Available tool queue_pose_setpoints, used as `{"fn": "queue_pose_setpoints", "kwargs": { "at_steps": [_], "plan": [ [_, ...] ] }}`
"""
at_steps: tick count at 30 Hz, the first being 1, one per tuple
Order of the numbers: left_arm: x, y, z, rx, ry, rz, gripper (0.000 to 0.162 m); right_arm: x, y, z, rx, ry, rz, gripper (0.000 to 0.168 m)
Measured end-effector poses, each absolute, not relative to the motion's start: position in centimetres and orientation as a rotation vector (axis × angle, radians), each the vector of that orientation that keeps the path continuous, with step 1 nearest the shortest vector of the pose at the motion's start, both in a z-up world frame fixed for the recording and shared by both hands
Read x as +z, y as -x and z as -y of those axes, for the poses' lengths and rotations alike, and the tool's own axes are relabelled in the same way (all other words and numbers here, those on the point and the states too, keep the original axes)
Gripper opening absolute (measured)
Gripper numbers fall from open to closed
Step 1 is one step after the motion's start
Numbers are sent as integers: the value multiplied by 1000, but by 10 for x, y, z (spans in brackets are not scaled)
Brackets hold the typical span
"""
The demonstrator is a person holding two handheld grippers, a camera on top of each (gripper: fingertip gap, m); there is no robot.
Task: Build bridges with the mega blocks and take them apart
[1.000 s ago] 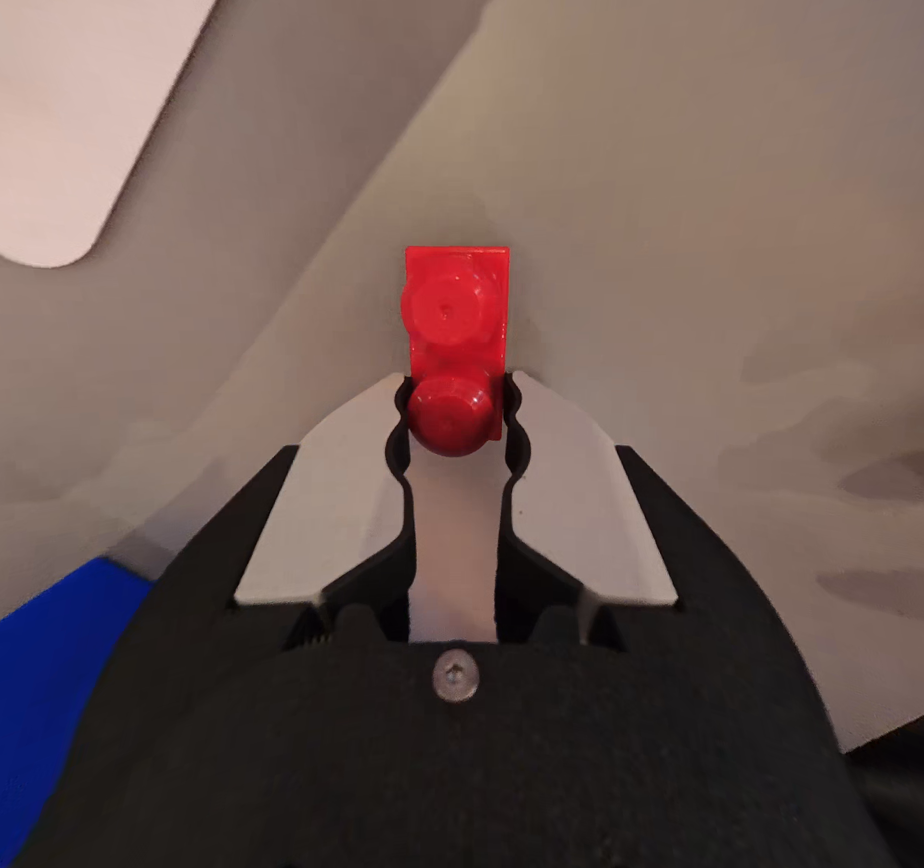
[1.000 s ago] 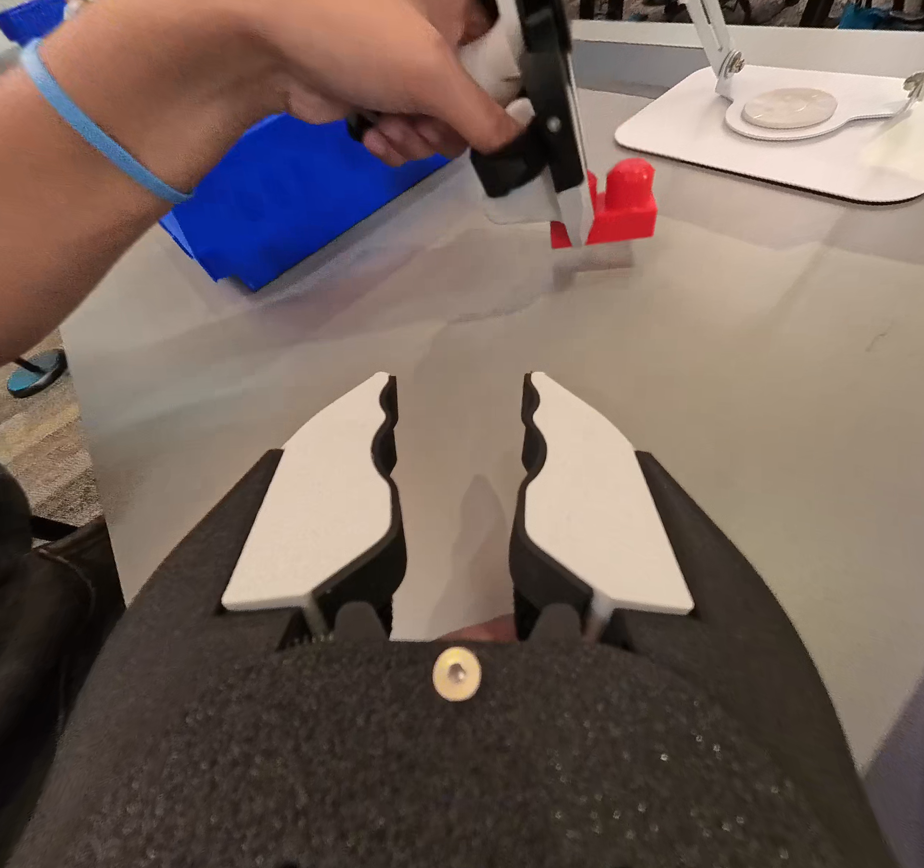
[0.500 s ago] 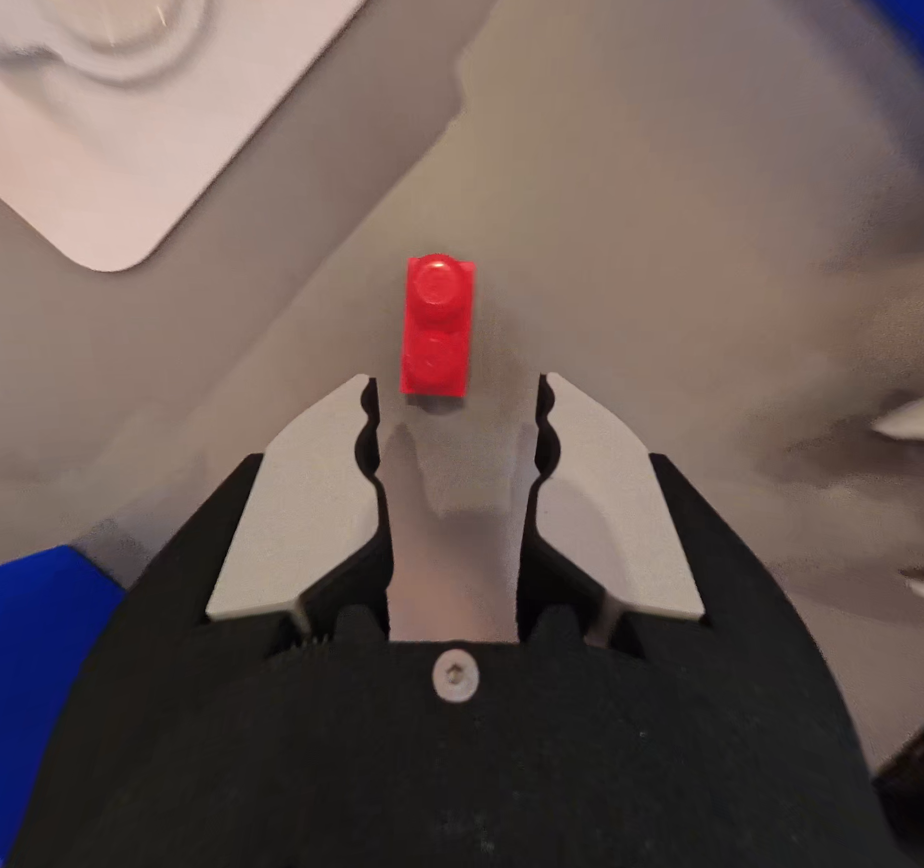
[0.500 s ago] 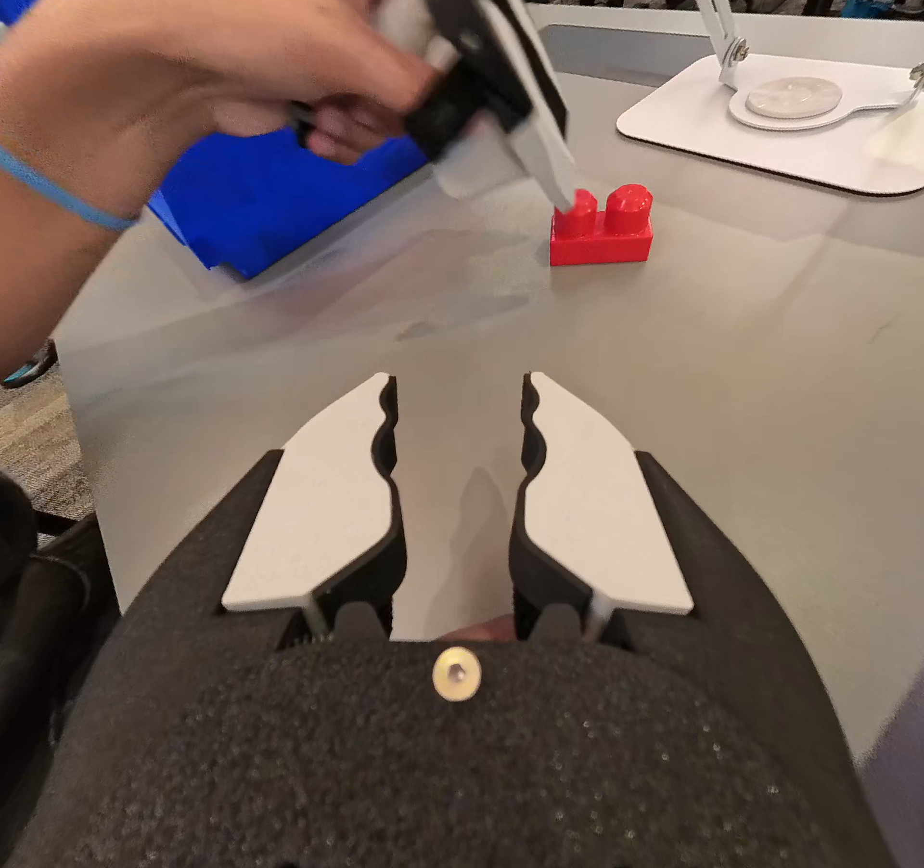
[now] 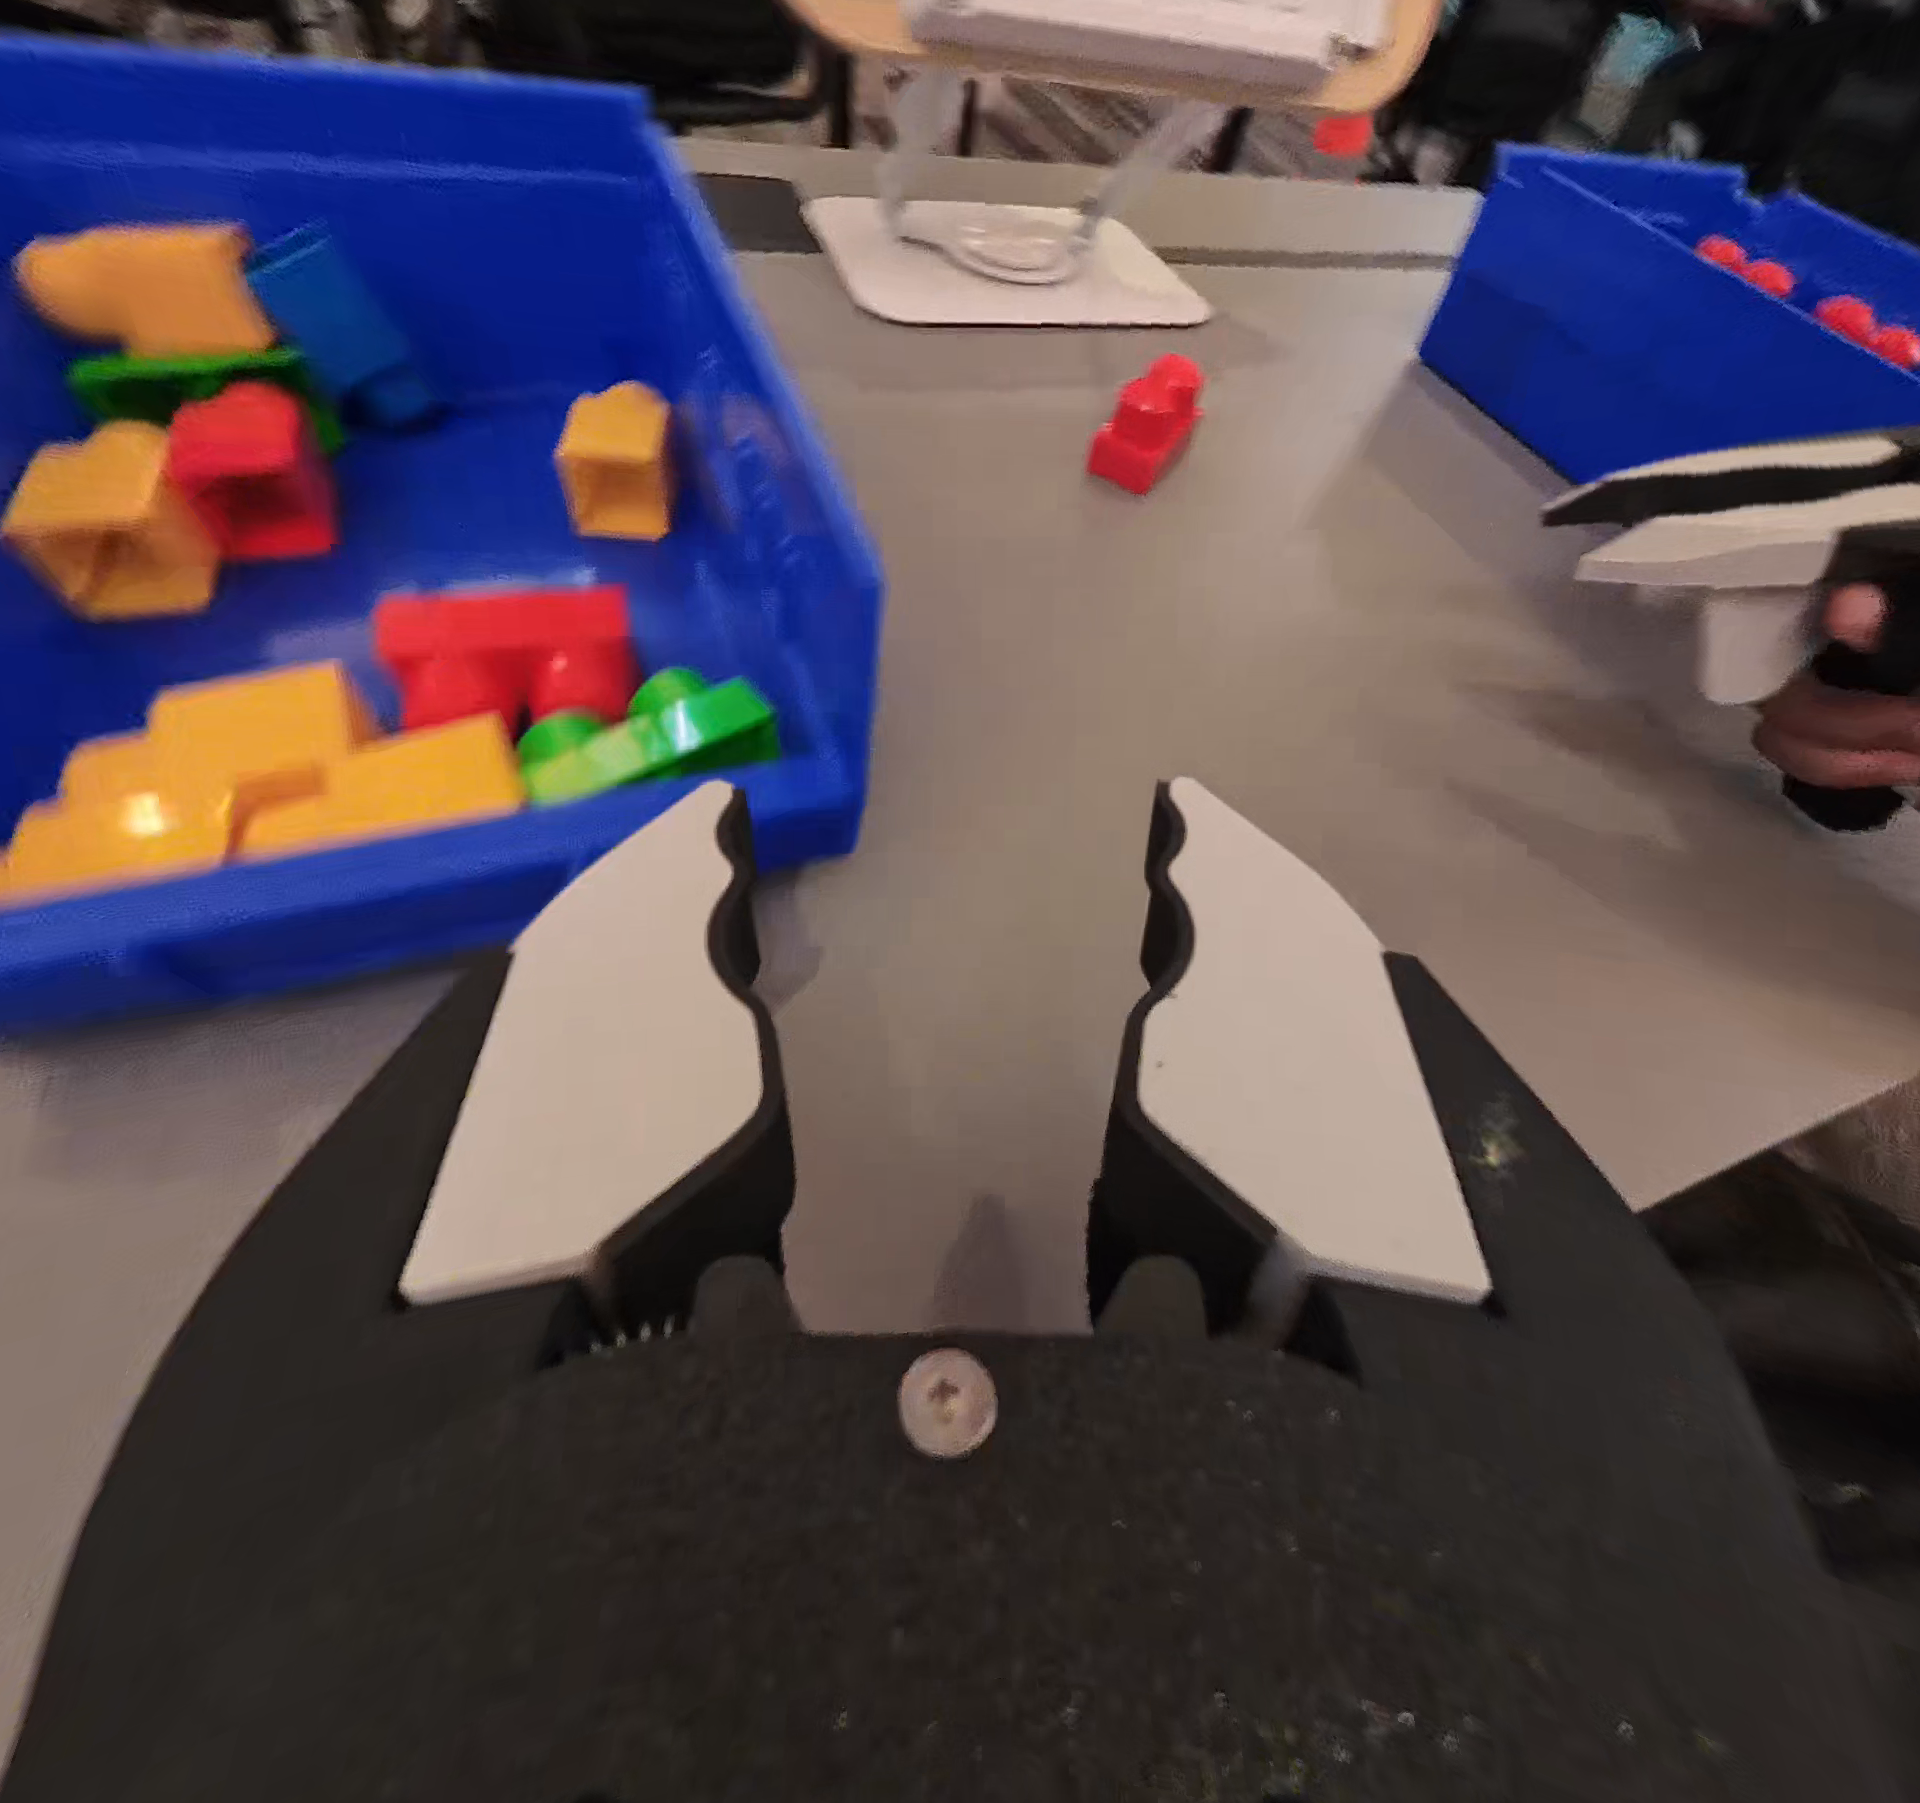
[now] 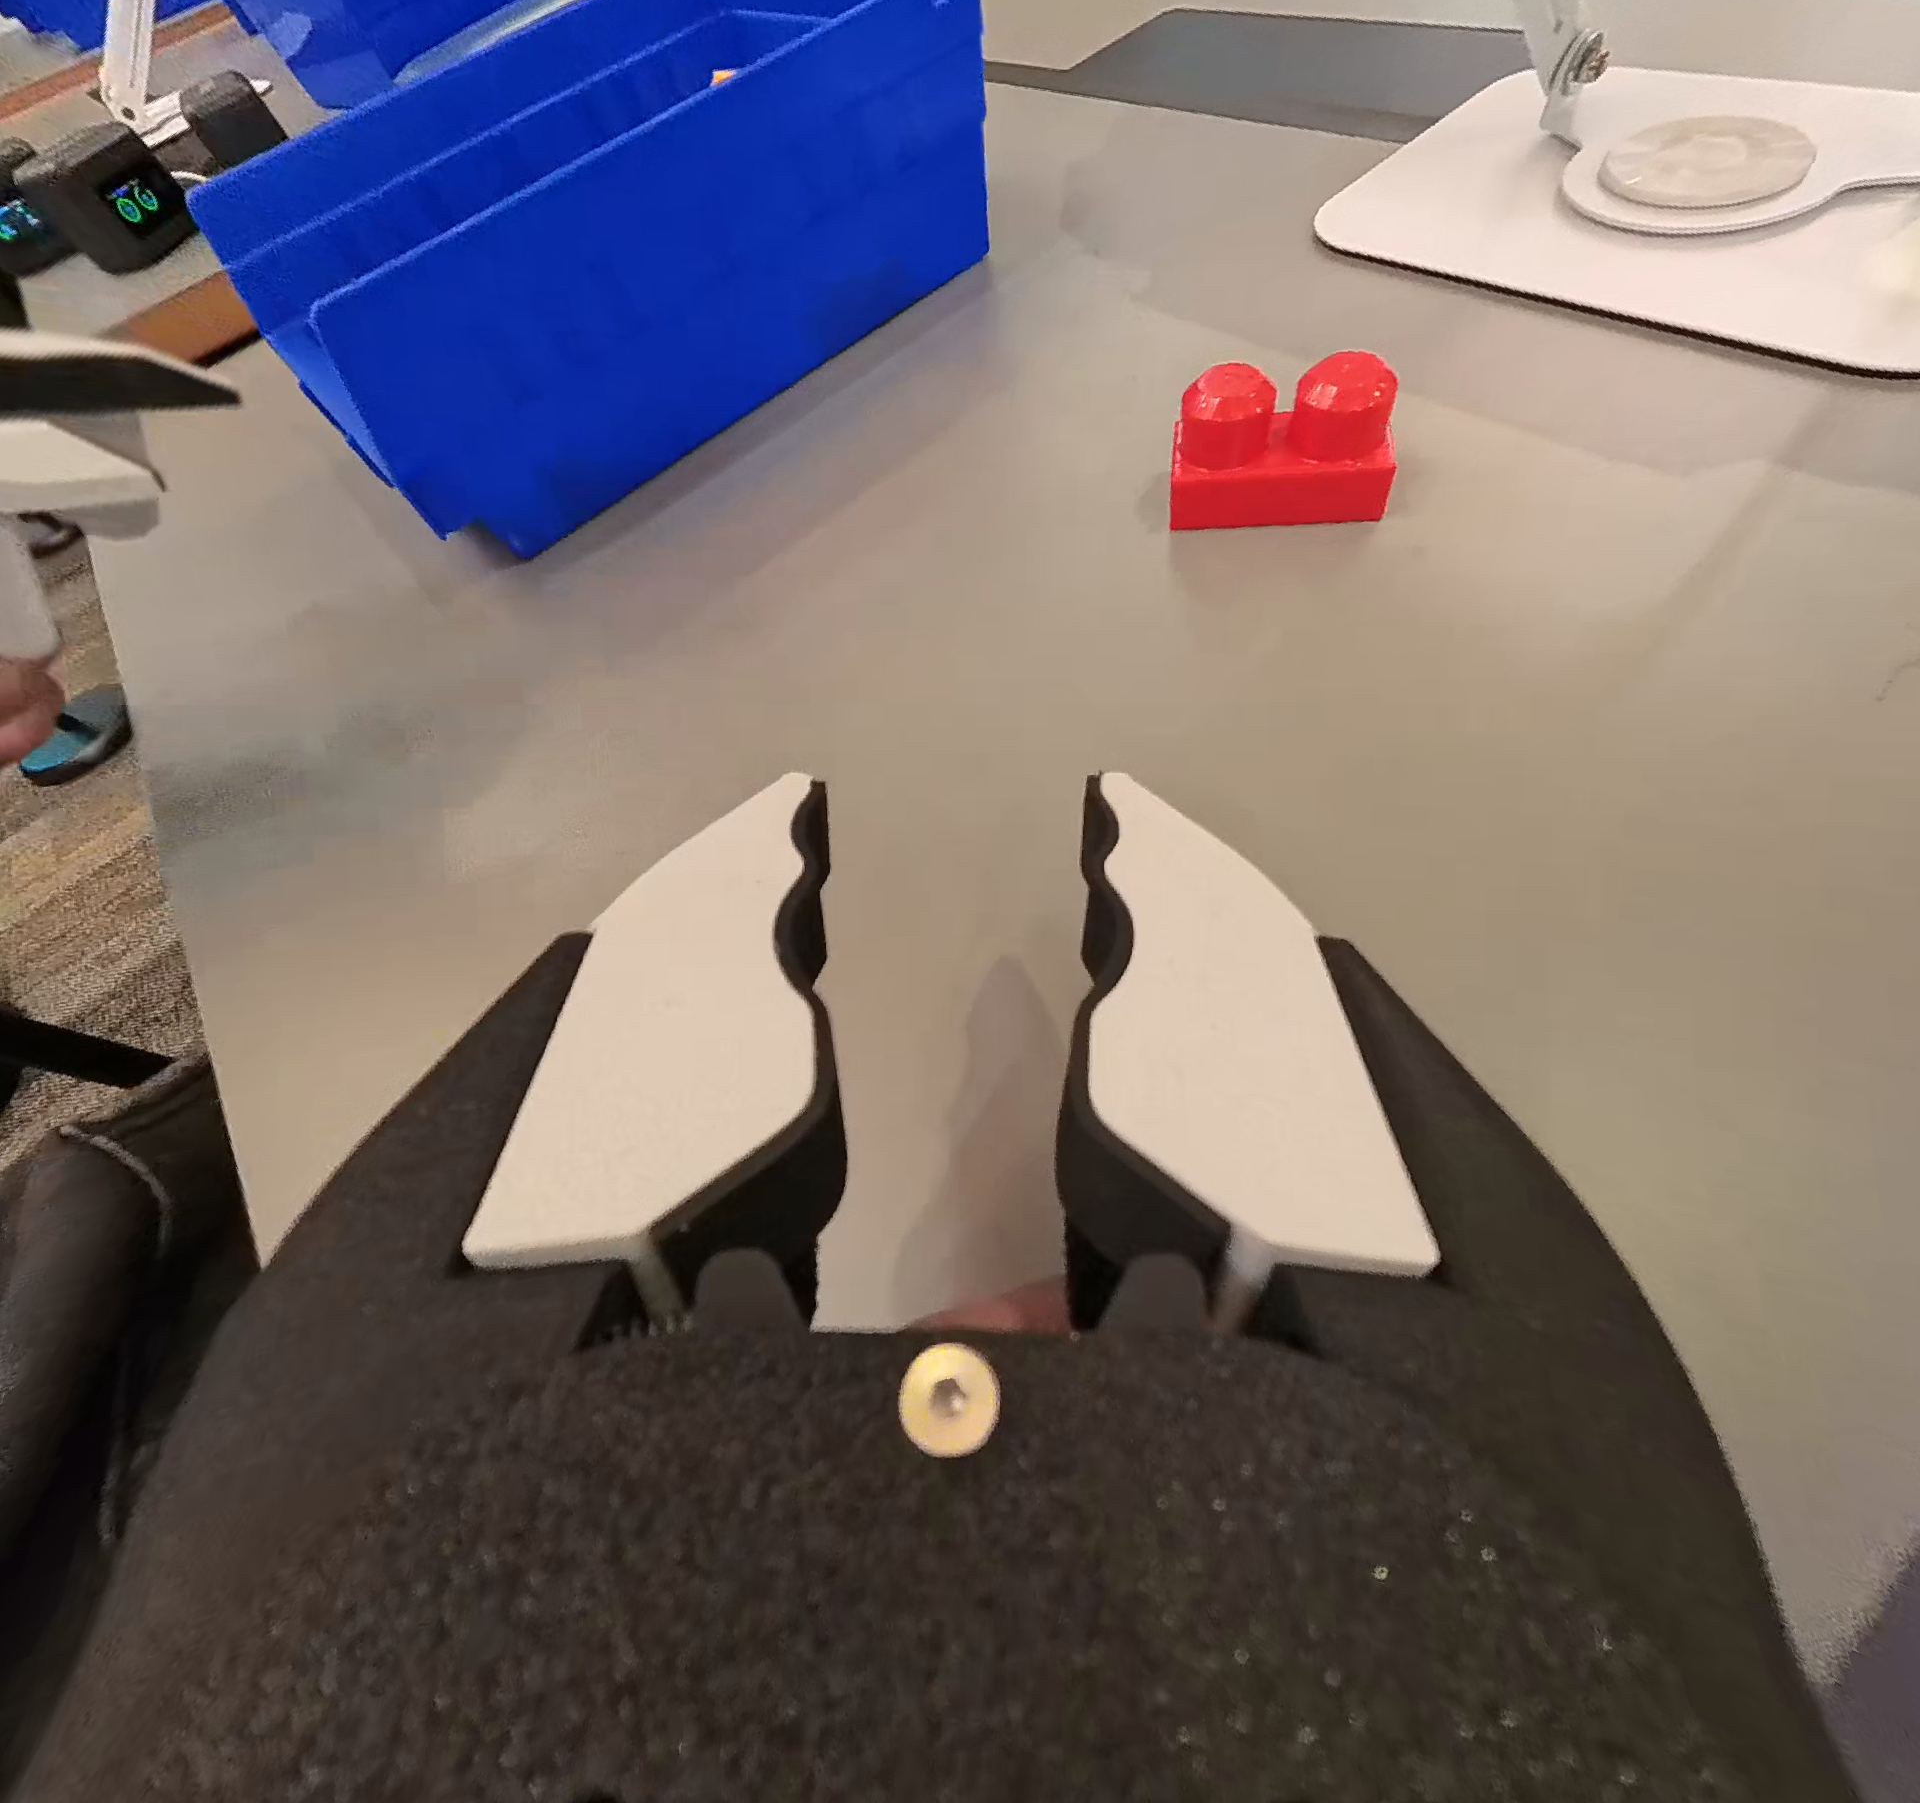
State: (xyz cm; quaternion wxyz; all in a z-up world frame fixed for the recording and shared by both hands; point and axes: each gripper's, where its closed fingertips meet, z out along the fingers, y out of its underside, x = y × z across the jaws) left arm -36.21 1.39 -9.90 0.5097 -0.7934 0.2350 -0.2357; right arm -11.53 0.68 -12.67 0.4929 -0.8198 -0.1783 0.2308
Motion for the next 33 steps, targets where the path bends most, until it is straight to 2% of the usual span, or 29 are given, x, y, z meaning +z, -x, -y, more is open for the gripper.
{"fn": "queue_pose_setpoints", "kwargs": {
  "at_steps": [6,13,16,20,23,26,29,33],
  "plan": [
    [-110,404,-9,-658,1916,-361,73,-126,121,-9,563,1989,443,46],
    [-76,400,-73,-462,2002,-694,67,-132,131,-11,569,2007,474,46],
    [-90,406,-124,-332,2237,-802,78,-138,136,-10,561,2023,494,46],
    [-123,387,-188,-253,2449,-849,70,-142,138,-10,560,2038,502,46],
    [-144,367,-217,-234,2500,-880,70,-145,134,-10,542,2046,499,46],
    [-159,357,-230,-220,2554,-904,58,-146,129,-8,562,2052,470,46],
    [-177,358,-239,-141,2620,-945,56,-146,126,-7,585,2051,453,45],
    [-187,354,-243,-133,2636,-1007,43,-145,123,-6,570,2050,455,45]
  ]
}}
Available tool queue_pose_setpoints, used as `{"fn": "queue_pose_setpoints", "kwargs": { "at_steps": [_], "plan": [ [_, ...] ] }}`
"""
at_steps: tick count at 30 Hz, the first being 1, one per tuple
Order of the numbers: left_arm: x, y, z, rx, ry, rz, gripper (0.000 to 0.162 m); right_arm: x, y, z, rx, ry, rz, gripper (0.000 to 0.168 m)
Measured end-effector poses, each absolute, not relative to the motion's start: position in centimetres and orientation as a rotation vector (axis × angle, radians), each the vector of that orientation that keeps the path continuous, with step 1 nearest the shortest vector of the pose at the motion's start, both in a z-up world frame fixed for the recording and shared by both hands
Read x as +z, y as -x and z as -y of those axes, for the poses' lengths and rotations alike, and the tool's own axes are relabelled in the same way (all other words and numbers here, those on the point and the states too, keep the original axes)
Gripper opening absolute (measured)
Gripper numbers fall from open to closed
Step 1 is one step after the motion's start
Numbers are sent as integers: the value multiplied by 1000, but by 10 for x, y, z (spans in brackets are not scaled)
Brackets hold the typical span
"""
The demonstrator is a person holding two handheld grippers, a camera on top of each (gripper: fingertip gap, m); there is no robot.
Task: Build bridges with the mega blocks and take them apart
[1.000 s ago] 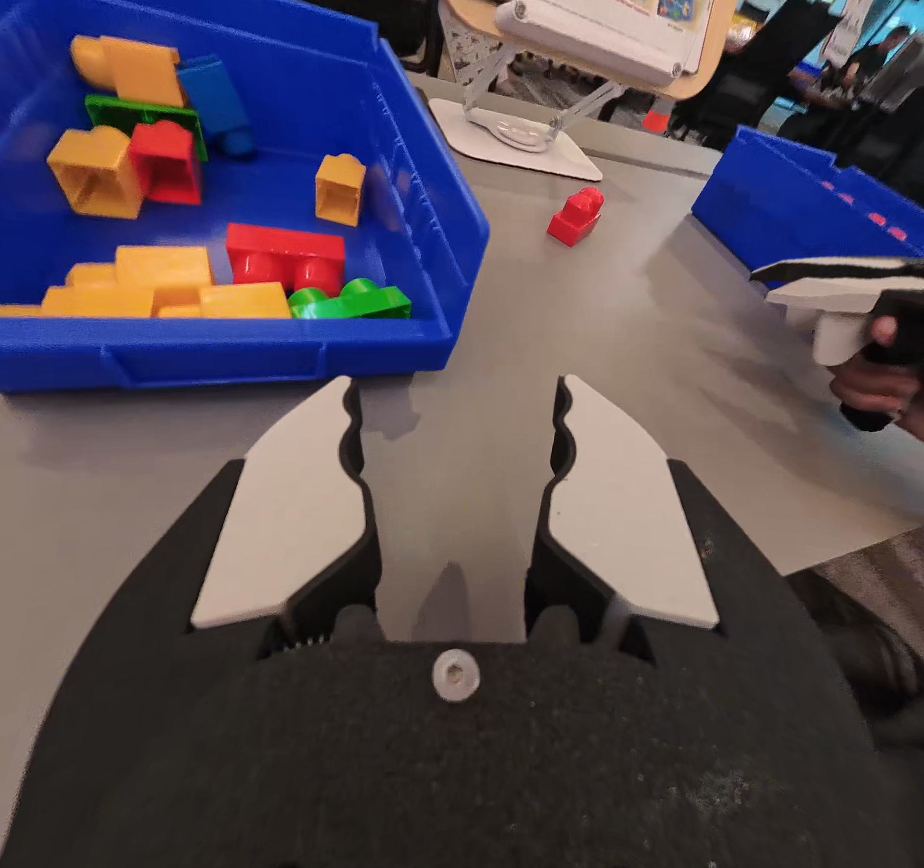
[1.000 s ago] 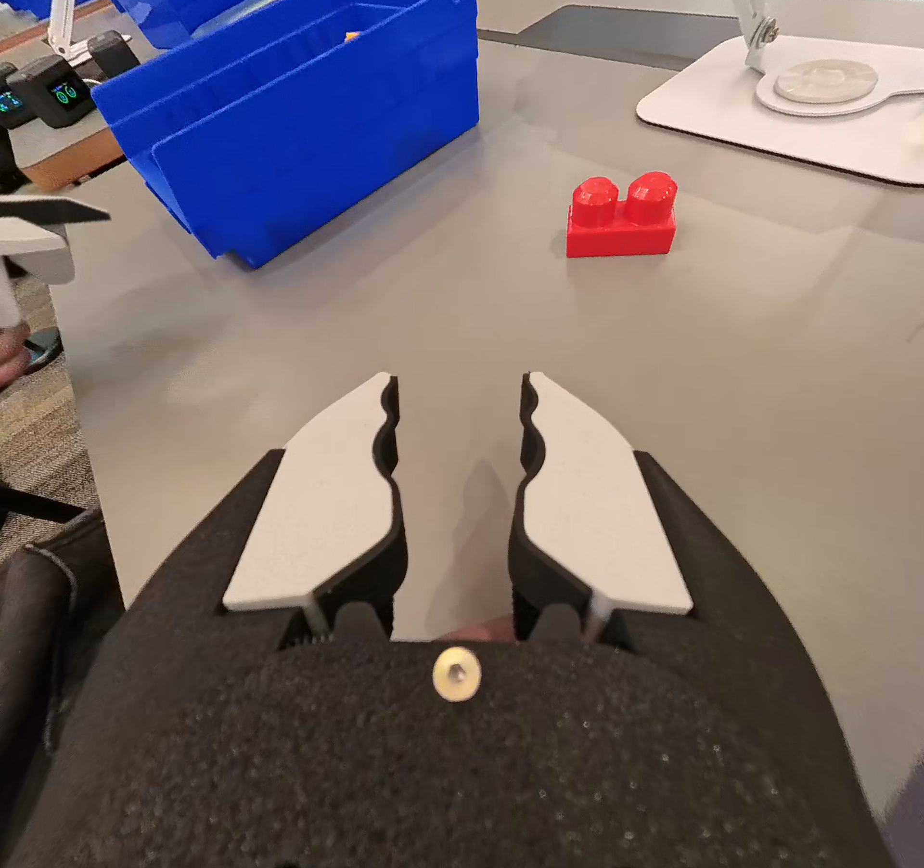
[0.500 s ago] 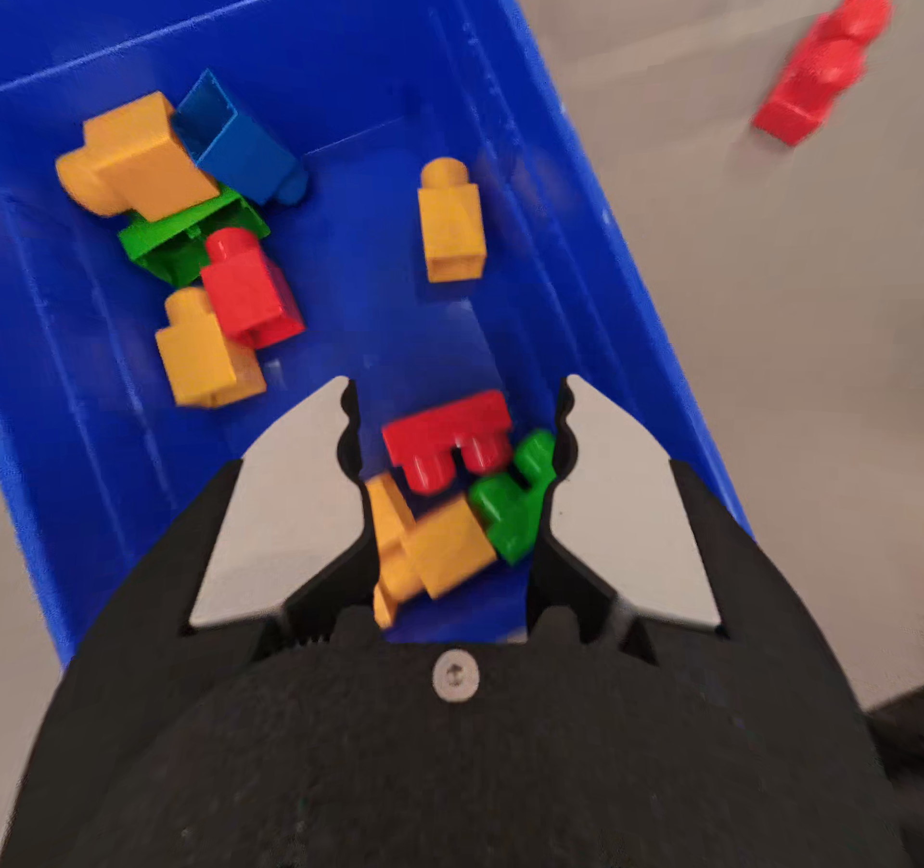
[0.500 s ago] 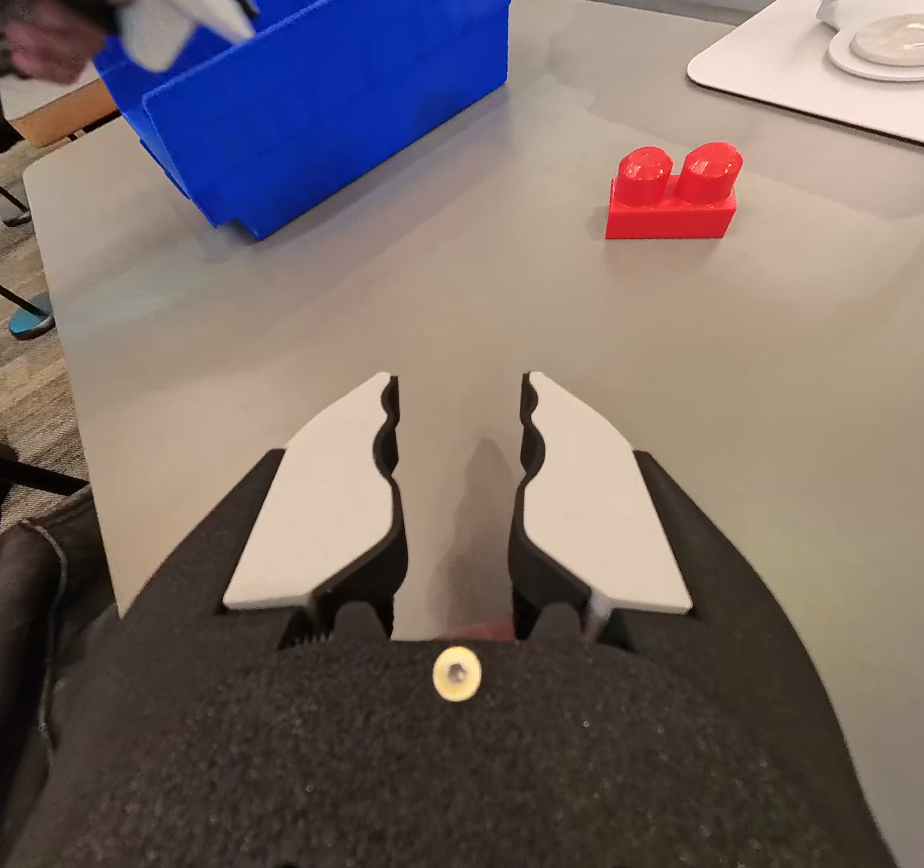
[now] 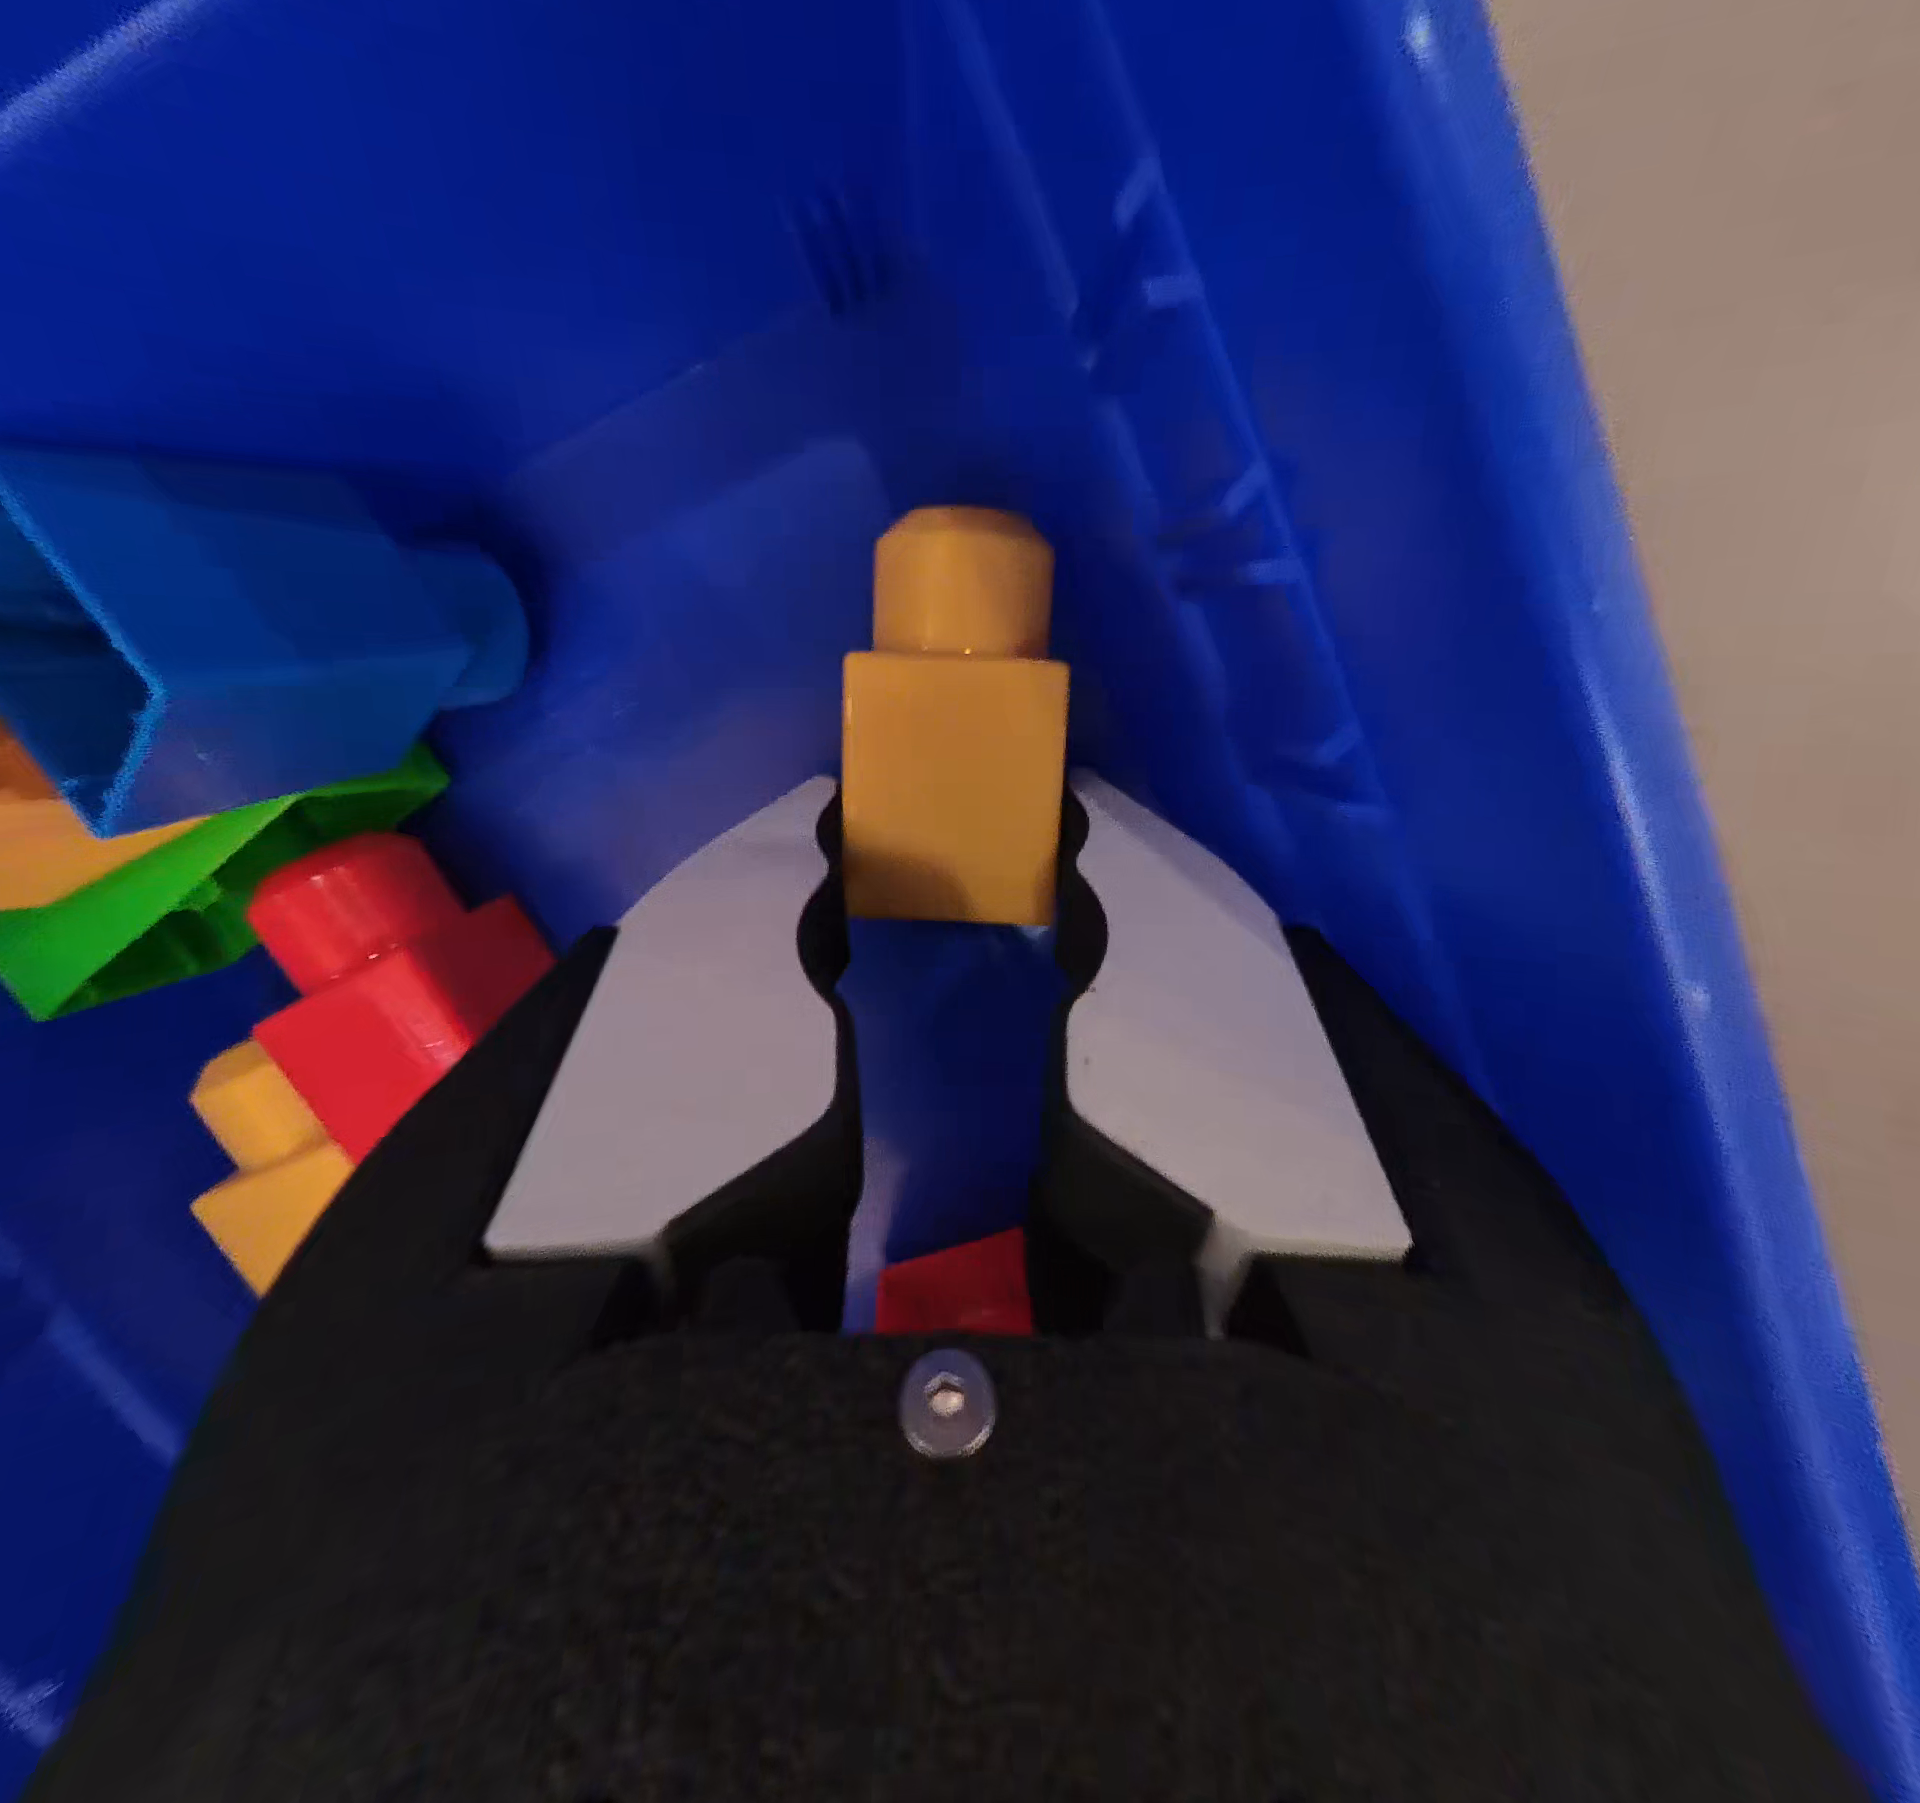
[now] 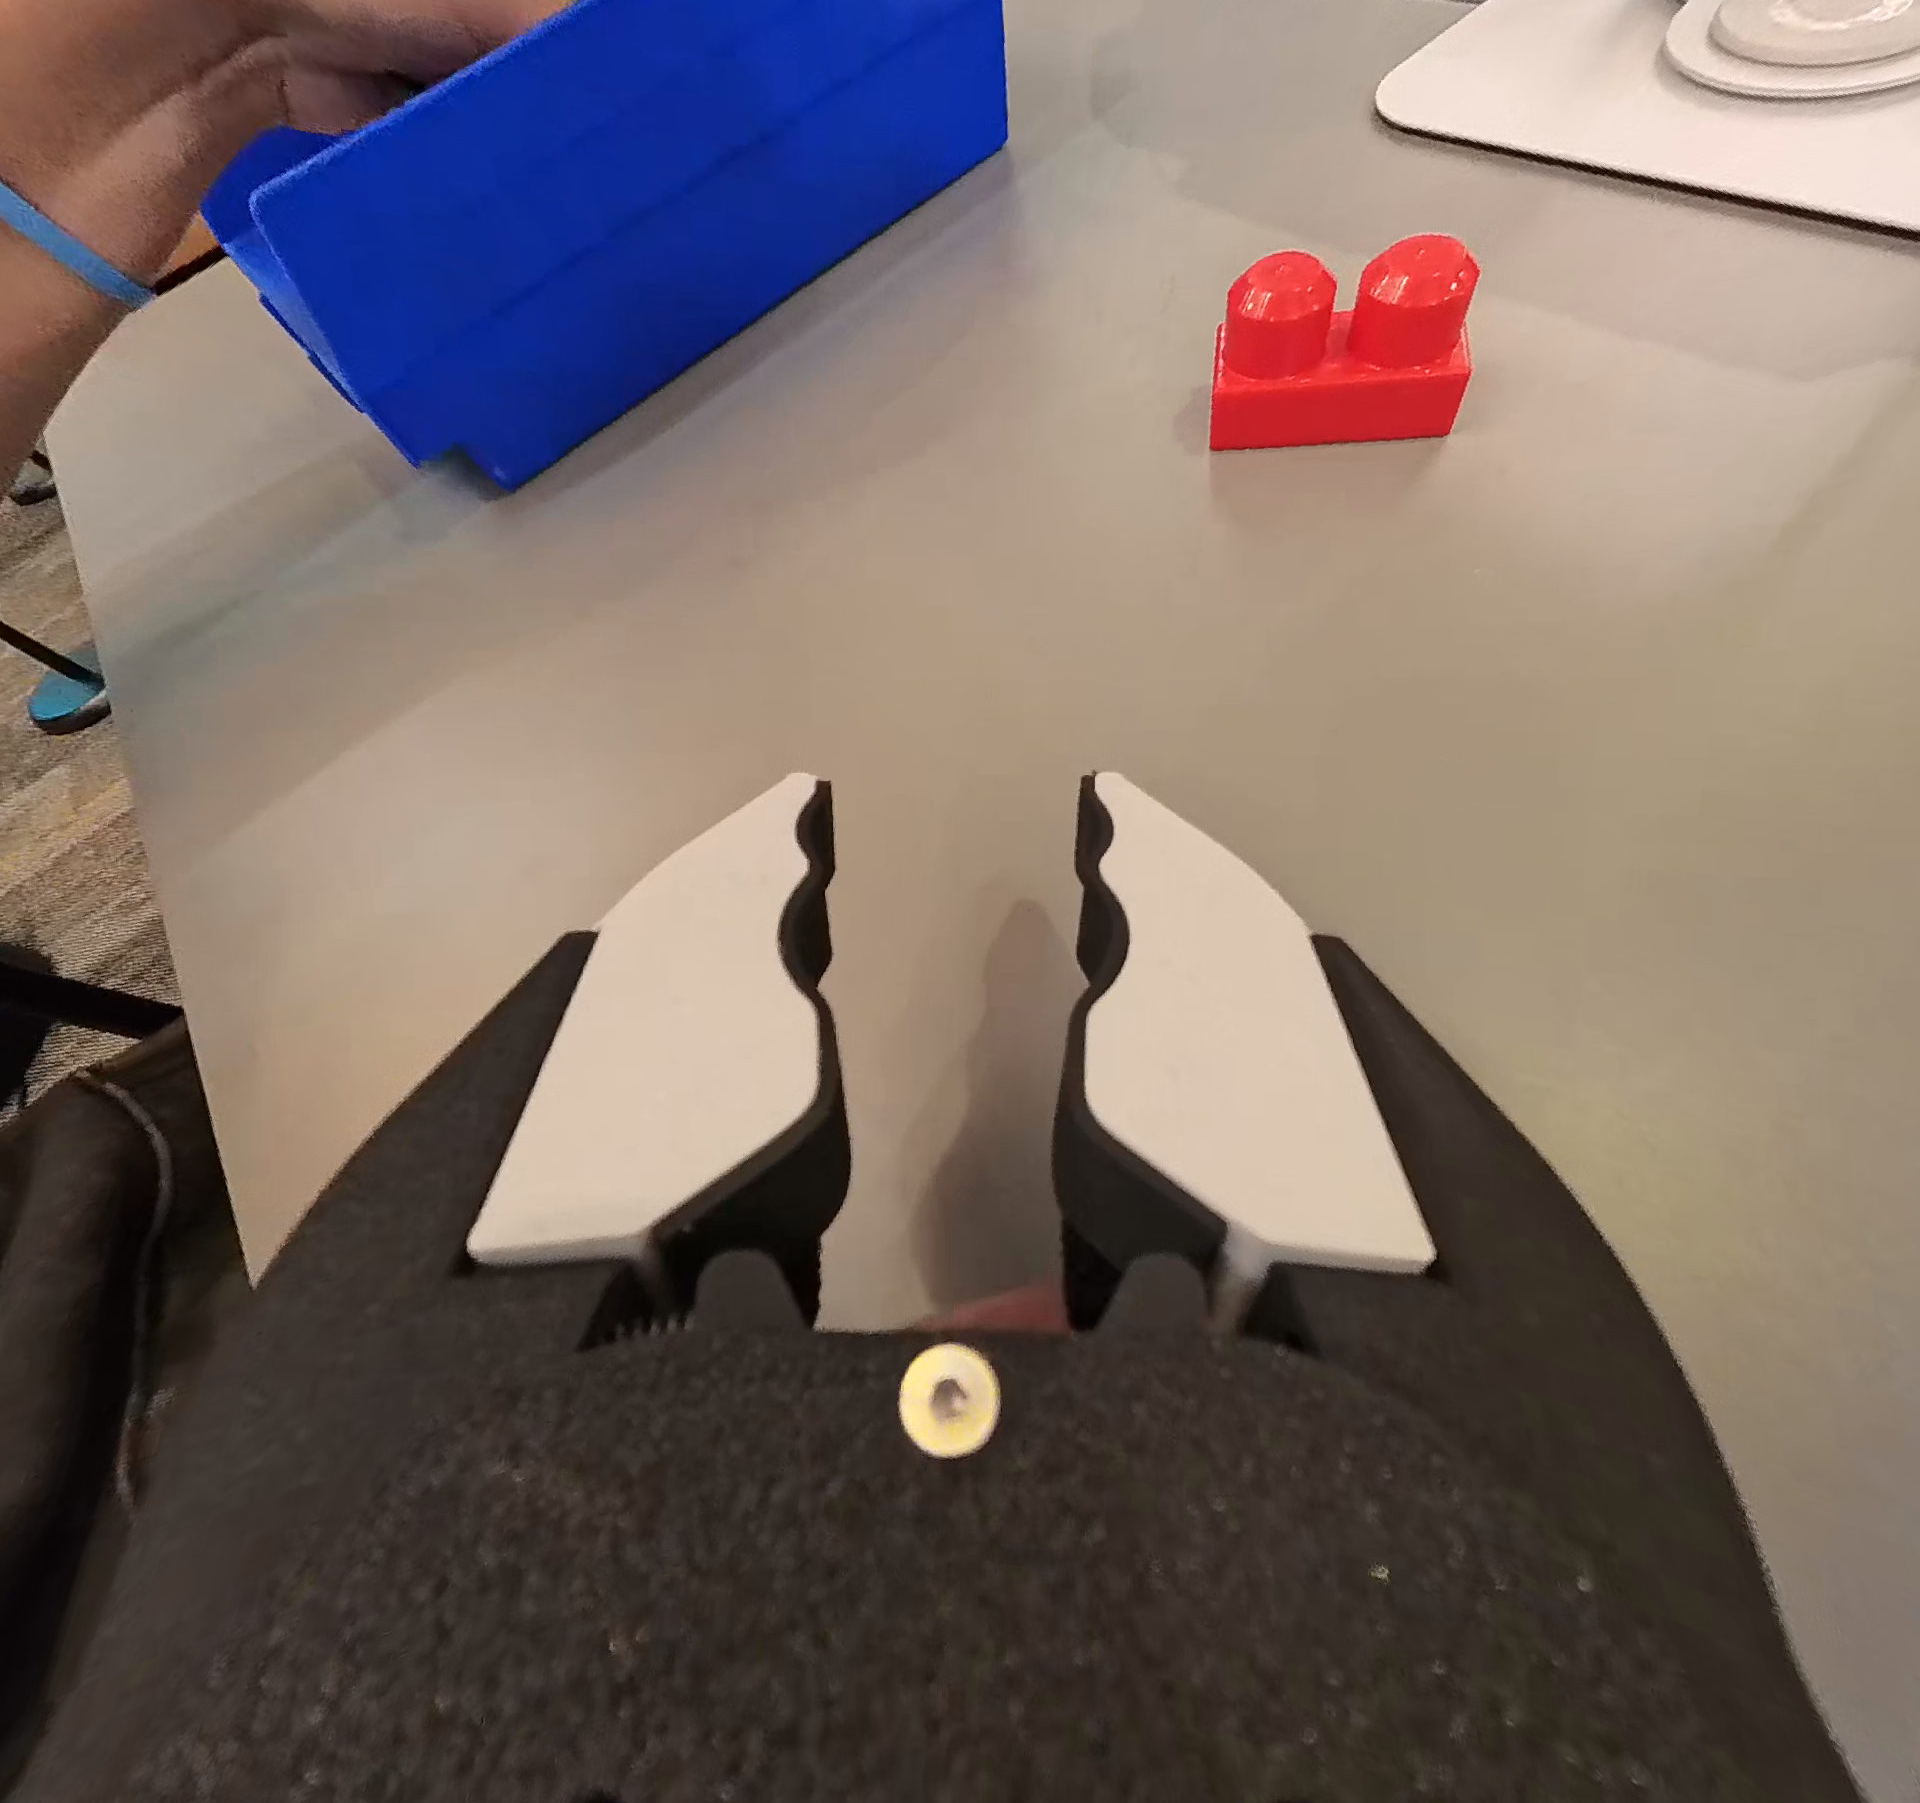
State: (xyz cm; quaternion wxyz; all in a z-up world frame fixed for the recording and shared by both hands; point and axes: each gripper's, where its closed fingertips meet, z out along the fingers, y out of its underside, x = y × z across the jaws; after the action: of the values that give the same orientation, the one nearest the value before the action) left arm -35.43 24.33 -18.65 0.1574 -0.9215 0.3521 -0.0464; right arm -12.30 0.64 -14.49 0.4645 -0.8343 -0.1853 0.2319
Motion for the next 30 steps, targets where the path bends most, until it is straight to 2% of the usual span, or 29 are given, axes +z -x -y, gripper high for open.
{"fn": "queue_pose_setpoints", "kwargs": {
  "at_steps": [2,4,10,12,14,19,22,30],
  "plan": [
    [-179,357,-245,-107,2602,-1024,36,-144,122,-7,570,2047,453,44],
    [-159,359,-243,-135,2544,-994,36,-143,121,-7,567,2047,450,44],
    [-53,338,-174,-379,2190,-962,36,-142,119,-7,555,2043,450,43],
    [-38,308,-132,-459,2103,-1049,36,-140,116,-8,548,2036,448,43],
    [-49,273,-97,-477,2090,-1161,36,-135,114,-9,546,2020,438,43],
    [-139,218,-79,-308,2296,-1360,36,-125,112,-9,554,1989,429,43],
    [-176,211,-97,-258,2417,-1358,36,-122,112,-6,540,1978,441,43],
    [-191,210,-102,-281,2473,-1353,36,-122,119,-2,560,1975,460,43]
  ]
}}
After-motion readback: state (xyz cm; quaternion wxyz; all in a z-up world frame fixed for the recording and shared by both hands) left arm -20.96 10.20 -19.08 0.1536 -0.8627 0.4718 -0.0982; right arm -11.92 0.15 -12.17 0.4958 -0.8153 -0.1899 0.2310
